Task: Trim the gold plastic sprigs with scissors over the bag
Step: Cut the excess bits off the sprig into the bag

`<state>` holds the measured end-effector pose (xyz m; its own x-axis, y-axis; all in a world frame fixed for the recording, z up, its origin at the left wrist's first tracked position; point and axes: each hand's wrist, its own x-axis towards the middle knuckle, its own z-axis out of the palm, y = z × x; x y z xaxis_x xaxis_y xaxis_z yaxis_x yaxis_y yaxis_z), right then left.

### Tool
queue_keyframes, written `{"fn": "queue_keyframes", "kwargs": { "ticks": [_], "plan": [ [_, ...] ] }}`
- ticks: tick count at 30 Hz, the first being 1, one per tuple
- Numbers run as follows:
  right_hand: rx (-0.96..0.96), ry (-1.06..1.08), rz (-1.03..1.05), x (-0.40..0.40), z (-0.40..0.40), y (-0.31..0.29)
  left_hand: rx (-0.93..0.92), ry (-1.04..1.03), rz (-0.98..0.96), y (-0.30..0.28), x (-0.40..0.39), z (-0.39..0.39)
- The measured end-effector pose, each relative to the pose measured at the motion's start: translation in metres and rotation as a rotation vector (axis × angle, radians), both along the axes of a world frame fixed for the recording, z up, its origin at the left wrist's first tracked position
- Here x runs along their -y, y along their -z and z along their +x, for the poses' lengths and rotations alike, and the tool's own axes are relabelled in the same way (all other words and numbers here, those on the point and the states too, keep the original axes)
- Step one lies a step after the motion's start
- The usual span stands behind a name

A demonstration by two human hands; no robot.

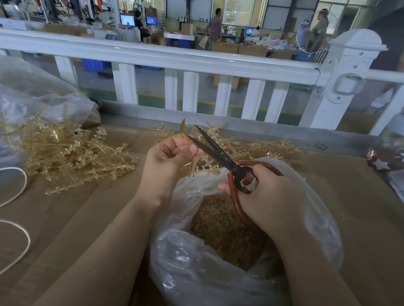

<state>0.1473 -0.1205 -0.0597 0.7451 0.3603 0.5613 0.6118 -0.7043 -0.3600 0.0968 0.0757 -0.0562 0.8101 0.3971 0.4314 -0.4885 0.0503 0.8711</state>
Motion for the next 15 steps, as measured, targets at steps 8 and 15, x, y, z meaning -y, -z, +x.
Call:
{"fn": "queue_keyframes", "kwargs": {
  "ticks": [8, 15],
  "plan": [
    [-0.015, 0.0, -0.035, -0.0002, -0.002, -0.0018, -0.055, 0.066, -0.032, 0.0003, 0.0003, -0.0019],
    [0.063, 0.0, -0.064, -0.0003, -0.0024, -0.0008, -0.085, 0.056, 0.068, 0.0006, 0.0024, -0.0028]
  ]
}}
